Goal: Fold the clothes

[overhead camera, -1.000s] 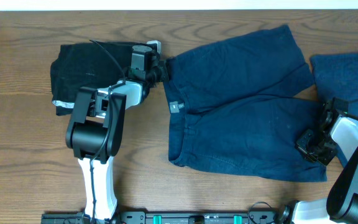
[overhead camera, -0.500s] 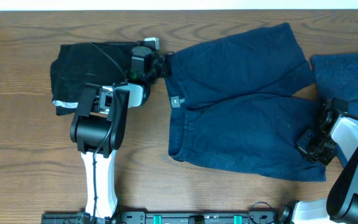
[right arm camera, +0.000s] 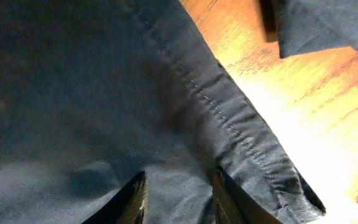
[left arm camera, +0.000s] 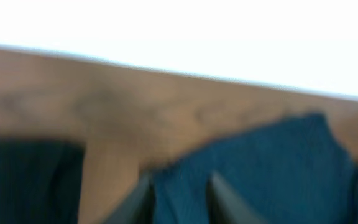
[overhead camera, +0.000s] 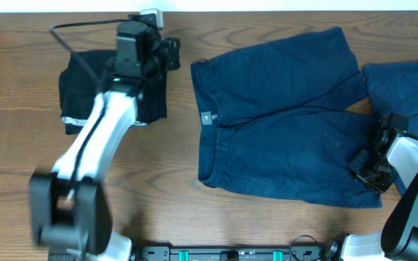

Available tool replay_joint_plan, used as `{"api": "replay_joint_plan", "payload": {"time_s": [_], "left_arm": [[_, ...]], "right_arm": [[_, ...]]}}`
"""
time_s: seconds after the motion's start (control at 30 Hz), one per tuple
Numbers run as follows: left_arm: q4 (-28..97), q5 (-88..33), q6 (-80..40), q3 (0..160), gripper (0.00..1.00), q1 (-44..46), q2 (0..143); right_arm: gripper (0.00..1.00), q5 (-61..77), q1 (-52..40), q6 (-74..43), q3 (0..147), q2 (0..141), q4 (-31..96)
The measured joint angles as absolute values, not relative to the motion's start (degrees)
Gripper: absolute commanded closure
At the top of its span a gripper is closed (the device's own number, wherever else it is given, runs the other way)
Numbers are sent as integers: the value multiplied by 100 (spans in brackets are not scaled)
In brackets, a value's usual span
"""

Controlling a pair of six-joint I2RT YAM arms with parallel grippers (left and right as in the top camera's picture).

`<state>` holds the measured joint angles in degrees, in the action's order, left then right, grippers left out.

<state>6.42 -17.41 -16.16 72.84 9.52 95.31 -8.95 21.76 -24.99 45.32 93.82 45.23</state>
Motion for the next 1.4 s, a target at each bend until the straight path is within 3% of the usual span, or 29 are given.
{"api": "replay_joint_plan", "payload": {"time_s": [0.17,0.3,0.73,1.1,1.4], "left_arm": [[3026,-1975,-1601,7321,78,1151,8840],[3752,-2272,-1459,7210,78,1490,9083],[3728,-2475,-1234,7157,78,1780,10425],[3448,-2552,-1216,7148,78,1780,11104],[3457,-3481,-1214,7148,78,1813,11104]], "right_arm": [[60,-799,2187,-2303,4539,9369,4403],[58,-519,2187,-2161,4707,9430,4523],[53,1570,2185,-1525,5588,8825,5404],[54,1745,2185,-1391,5356,8602,4842],[55,1763,2185,-1306,4838,8667,4189]]}}
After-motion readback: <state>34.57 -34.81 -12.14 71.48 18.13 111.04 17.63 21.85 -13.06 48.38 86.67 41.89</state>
